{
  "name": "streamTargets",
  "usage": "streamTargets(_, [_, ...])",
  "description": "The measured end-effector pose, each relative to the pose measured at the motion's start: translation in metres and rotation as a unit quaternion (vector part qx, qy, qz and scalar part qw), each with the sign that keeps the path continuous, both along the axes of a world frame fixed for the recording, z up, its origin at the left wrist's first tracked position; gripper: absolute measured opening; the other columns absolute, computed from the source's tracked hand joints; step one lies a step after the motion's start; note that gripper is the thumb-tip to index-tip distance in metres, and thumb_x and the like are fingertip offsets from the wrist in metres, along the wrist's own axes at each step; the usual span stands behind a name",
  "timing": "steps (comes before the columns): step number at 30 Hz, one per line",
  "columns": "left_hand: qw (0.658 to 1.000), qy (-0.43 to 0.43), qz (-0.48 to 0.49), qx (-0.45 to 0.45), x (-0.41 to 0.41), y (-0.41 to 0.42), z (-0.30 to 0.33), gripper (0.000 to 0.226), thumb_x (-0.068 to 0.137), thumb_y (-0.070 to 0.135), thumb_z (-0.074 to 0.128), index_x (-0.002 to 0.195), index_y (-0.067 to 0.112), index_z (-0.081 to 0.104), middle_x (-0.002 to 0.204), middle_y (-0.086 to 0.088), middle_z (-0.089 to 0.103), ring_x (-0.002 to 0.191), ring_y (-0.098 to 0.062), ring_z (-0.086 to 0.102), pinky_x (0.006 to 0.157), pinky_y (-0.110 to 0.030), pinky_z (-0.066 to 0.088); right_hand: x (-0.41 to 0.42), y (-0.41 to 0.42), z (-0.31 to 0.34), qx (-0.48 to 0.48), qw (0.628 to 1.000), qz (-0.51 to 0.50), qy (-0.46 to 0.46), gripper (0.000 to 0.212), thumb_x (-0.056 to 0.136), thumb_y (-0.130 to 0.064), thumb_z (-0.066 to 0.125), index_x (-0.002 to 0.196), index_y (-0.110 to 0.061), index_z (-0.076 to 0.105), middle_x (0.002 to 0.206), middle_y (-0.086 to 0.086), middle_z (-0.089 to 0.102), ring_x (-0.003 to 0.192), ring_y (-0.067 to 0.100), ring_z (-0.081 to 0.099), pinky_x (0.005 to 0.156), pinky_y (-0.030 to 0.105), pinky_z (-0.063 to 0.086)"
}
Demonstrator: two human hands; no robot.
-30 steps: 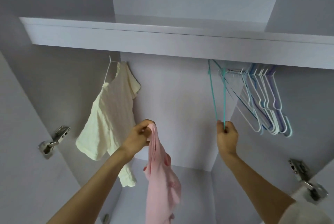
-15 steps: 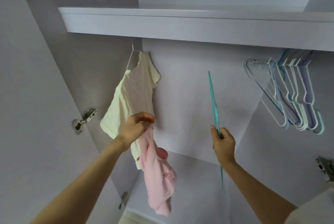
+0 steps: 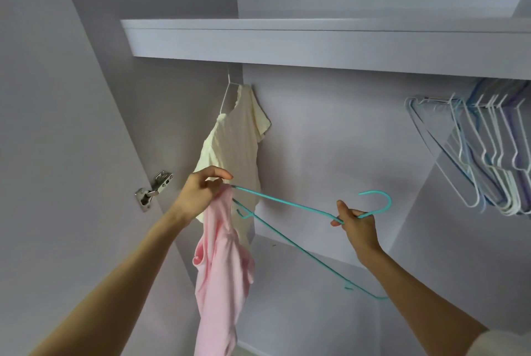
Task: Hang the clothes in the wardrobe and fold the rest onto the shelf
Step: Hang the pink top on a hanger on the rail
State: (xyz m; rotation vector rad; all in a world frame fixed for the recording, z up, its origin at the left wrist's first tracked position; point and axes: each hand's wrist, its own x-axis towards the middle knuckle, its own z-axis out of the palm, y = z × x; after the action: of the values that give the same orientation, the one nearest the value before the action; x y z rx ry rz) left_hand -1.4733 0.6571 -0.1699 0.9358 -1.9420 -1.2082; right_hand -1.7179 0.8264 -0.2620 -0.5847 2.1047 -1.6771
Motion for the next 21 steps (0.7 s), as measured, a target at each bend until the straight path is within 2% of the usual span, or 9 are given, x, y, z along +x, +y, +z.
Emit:
streamTargets(3, [1.0,0.004,0.005,-0.001,0.011,-0.006,0.006,0.029,0.092,-0.008,0.043,0.089,0.012,0.064,0.091,-0.011,0.057,0.083,-0.021,0.05,0.075,-0.029,0.04,-0.002,-0.003,0.003,-0.003,1.0,-0.01,-0.019,0.048,0.092,-0.033,0.055,0.049,-0.012,0.059,0.046,-0.007,0.062,0.058,0.012,0.05,0.057,0.028,0.038])
streamTargets(4, [1.0,0.003,0.01,-0.001,0.015,-0.008,0.008,0.029,0.093,-0.007,0.043,0.088,0.013,0.064,0.089,-0.011,0.056,0.082,-0.021,0.049,0.076,-0.03,0.038,-0.002,-0.006,0.005,-0.005,1.0,-0.009,-0.021,0.048,0.092,-0.032,0.055,0.049,-0.012,0.059,0.044,-0.007,0.062,0.058,0.013,0.05,0.057,0.028,0.038])
streamTargets(6, [1.0,0.006,0.016,-0.006,0.019,-0.01,0.011,0.031,0.092,-0.007,0.044,0.084,0.015,0.063,0.086,-0.009,0.056,0.08,-0.02,0.048,0.073,-0.027,0.04,0.0,-0.011,0.008,-0.017,0.999,-0.008,-0.041,0.047,0.092,-0.031,0.054,0.05,-0.011,0.058,0.044,-0.007,0.062,0.058,0.012,0.048,0.057,0.026,0.036])
streamTargets(8, [1.0,0.017,0.017,-0.015,0.021,-0.008,0.013,0.031,0.091,-0.01,0.044,0.081,0.016,0.059,0.086,-0.001,0.057,0.079,-0.018,0.05,0.068,-0.017,0.042,0.004,-0.017,0.011,-0.031,0.996,-0.011,-0.078,0.045,0.093,-0.029,0.054,0.052,-0.009,0.058,0.047,-0.006,0.063,0.054,0.01,0.046,0.056,0.023,0.035])
streamTargets(11, [0.999,0.033,0.014,-0.019,0.02,-0.003,0.014,0.029,0.089,-0.013,0.043,0.085,0.013,0.055,0.09,0.001,0.056,0.077,-0.012,0.053,0.065,-0.009,0.043,0.012,-0.023,0.014,-0.029,0.993,-0.008,-0.113,0.044,0.093,-0.03,0.054,0.055,-0.008,0.059,0.057,0.002,0.063,0.049,0.01,0.039,0.052,0.02,0.033])
streamTargets(14, [0.998,0.066,0.01,0.017,0.019,-0.002,0.015,0.027,0.088,-0.014,0.044,0.087,0.011,0.053,0.095,-0.003,0.056,0.074,-0.013,0.057,0.065,-0.014,0.046,0.02,-0.028,0.015,-0.008,0.993,0.013,-0.119,0.042,0.093,-0.031,0.054,0.059,-0.008,0.06,0.064,0.005,0.065,0.048,0.011,0.037,0.05,0.021,0.032])
streamTargets(18, [0.997,0.075,0.018,0.02,0.022,-0.002,0.016,0.025,0.087,-0.012,0.049,0.083,0.013,0.052,0.089,-0.001,0.055,0.061,0.0,0.055,0.058,-0.01,0.044,0.023,-0.029,0.019,0.004,0.992,0.025,-0.12,0.039,0.093,-0.031,0.053,0.062,-0.007,0.059,0.064,0.002,0.065,0.049,0.011,0.038,0.05,0.021,0.032])
streamTargets(21, [0.994,0.089,0.056,0.015,0.027,-0.009,0.018,0.025,0.088,-0.009,0.052,0.081,0.015,0.053,0.089,0.0,0.056,0.073,-0.009,0.053,0.066,-0.018,0.042,0.018,-0.024,0.018,0.009,0.993,0.018,-0.116,0.041,0.093,-0.03,0.053,0.059,-0.007,0.058,0.059,0.002,0.062,0.047,0.011,0.036,0.05,0.022,0.031])
